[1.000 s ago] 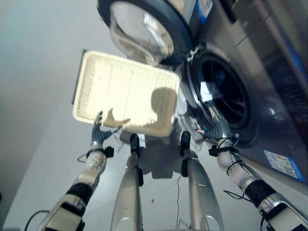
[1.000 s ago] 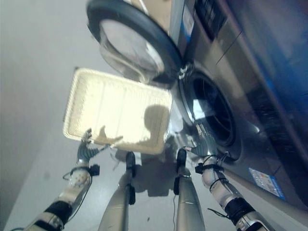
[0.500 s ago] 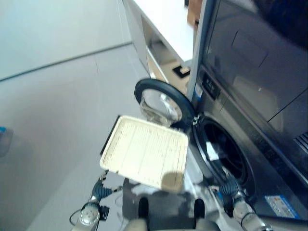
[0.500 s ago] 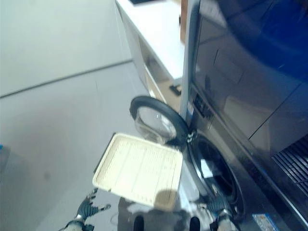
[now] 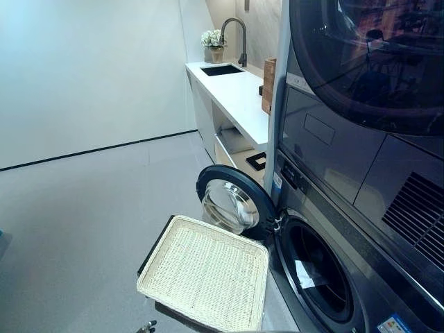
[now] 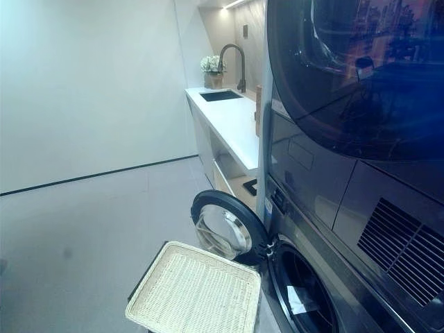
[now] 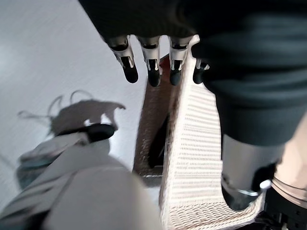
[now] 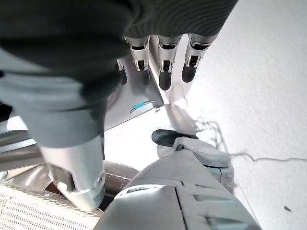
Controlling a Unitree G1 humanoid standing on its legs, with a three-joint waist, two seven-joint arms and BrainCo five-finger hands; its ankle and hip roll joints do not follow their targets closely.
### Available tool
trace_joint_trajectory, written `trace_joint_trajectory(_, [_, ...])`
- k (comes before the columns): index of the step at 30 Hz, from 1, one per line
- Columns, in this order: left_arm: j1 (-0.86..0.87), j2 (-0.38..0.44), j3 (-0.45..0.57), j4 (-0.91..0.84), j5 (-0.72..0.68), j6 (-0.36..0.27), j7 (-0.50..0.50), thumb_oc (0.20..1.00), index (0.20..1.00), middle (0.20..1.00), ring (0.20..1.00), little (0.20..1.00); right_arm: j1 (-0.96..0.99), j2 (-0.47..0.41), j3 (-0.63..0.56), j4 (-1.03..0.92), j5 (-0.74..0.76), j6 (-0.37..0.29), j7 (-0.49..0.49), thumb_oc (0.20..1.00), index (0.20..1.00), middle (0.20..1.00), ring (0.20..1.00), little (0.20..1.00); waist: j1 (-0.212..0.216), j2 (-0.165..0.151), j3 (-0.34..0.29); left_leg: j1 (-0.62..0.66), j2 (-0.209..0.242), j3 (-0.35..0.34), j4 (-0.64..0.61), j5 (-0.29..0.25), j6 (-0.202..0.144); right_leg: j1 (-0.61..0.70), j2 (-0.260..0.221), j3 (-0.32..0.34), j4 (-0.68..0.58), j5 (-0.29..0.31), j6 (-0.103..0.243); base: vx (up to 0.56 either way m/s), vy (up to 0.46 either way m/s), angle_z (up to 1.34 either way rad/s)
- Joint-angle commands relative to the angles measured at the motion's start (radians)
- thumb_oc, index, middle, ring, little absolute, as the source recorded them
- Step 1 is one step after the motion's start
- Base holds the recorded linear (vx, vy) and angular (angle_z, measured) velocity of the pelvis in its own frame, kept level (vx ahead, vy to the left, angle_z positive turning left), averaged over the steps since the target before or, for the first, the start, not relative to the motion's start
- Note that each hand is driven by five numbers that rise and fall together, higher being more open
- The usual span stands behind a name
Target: Put the clothes into the washing machine.
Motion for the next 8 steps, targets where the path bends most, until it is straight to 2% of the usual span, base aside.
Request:
trace_joint_trajectory(1, [-0.075, 0.012, 0.039, 0.033, -0.006, 0.006, -0.045, 1.0, 1.0, 1.0, 1.0, 1.0, -0.076, 0.006, -0.05, 0.071, 0.033, 0.022, 0.027, 1.0, 1.0, 1.0, 1.0, 1.0, 0.015, -0.025, 0.046, 0.051, -0.041, 0.062, 0.008, -0.053, 0.029, 0.025, -0.025, 0.008, 0.029, -0.018, 0.023, 0.06, 0.0, -0.02])
trace_joint_trajectory(8, [-0.082, 0.017, 0.018, 0.039, 0.017, 0.01, -0.039, 1.0, 1.0, 1.0, 1.0, 1.0, -0.078, -0.003, -0.058, 0.092, 0.013, 0.026, 0.047, 1.0, 1.0, 1.0, 1.0, 1.0, 0.01, -0.025, 0.045, 0.062, -0.037, 0.062, 0.008, -0.061, 0.037, 0.027, -0.027, 0.028, 0.029, -0.017, 0.024, 0.02, -0.002, -0.05])
